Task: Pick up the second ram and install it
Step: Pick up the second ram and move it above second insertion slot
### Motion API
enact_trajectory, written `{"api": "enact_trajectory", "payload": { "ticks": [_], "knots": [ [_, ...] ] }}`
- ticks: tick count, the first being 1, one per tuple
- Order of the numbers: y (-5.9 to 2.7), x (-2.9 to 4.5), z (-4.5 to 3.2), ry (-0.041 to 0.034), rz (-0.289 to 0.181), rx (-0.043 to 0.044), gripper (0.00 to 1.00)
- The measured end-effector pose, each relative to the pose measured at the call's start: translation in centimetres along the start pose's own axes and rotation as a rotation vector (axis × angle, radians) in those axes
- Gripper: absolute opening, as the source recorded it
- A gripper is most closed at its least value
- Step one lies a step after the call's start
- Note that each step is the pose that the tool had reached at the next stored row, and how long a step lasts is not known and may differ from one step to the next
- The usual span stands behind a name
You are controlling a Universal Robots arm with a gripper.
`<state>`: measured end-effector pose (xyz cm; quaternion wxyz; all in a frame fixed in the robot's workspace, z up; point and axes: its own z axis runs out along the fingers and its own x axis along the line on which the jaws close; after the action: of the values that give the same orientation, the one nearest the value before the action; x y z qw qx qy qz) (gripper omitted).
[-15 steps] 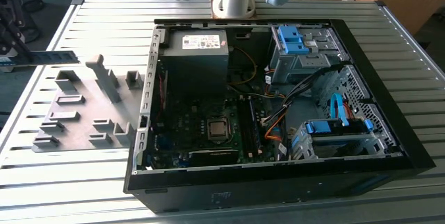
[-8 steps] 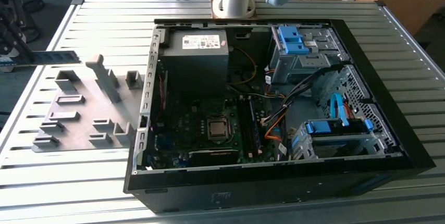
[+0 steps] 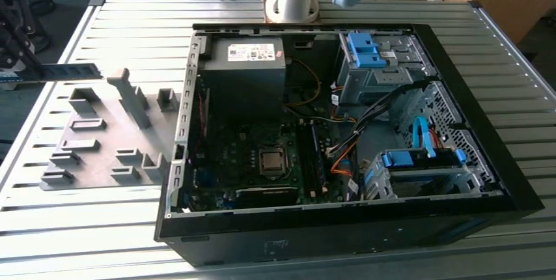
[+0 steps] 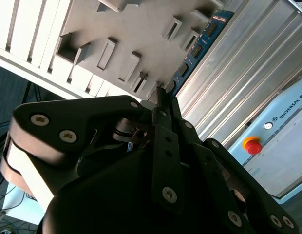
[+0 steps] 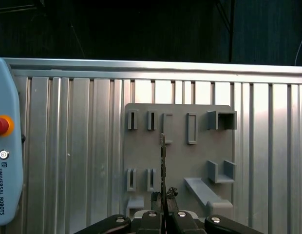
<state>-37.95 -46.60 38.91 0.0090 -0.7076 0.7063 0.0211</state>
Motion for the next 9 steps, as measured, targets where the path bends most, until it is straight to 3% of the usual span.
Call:
{"api": "enact_trajectory", "payload": {
  "ticks": [9],
  "knots": [
    [-0.25, 0.0, 0.0, 0.0, 0.0, 0.0, 0.14]
  ]
}}
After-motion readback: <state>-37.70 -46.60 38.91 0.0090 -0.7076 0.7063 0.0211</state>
